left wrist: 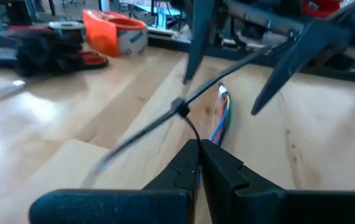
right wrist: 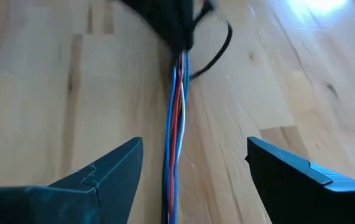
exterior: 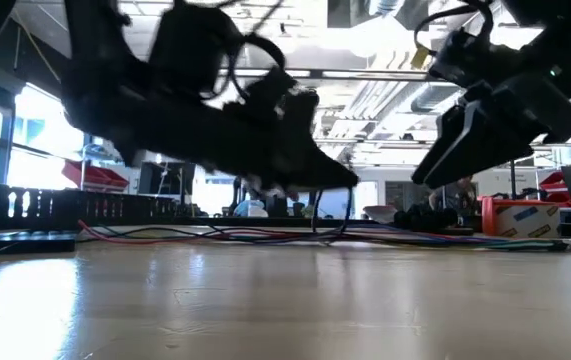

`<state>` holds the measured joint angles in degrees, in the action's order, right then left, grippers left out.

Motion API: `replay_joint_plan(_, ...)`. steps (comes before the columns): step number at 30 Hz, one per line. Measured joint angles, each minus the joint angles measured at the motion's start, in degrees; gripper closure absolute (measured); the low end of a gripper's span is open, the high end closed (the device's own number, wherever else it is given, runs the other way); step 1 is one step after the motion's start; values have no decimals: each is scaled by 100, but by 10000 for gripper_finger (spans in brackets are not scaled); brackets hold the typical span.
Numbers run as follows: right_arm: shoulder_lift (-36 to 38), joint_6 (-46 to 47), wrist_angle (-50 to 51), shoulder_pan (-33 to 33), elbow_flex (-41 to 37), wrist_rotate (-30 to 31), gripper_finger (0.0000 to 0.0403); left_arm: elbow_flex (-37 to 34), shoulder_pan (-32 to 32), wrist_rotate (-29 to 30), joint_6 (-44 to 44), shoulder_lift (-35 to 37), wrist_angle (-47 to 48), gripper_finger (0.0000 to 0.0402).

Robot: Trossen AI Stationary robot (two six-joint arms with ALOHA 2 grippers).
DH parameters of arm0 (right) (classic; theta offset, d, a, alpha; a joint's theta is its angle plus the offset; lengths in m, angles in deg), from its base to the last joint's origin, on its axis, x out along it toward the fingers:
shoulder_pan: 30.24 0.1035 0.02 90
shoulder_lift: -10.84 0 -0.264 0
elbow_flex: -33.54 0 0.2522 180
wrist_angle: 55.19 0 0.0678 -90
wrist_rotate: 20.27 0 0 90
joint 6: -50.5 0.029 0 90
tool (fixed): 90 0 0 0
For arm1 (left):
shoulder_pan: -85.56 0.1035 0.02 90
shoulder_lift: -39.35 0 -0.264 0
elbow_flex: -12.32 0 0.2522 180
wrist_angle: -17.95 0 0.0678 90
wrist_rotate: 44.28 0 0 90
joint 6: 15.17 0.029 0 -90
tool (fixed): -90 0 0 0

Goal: Ziptie cables
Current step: Wrap the cable wires with the black zip tie

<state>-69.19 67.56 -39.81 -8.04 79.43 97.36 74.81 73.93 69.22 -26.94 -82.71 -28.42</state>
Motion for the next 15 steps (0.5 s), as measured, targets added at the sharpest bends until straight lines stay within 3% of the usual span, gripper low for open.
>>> replay_joint_plan(8, 0, 960, 231, -6, -48, 209, 133, 1071, 168, -276, 324, -1037, 5, 402)
replay_joint_plan(15, -24, 2210, 479, 55, -46, 183, 133, 1180, 145, -284, 643, -1130, 68, 402)
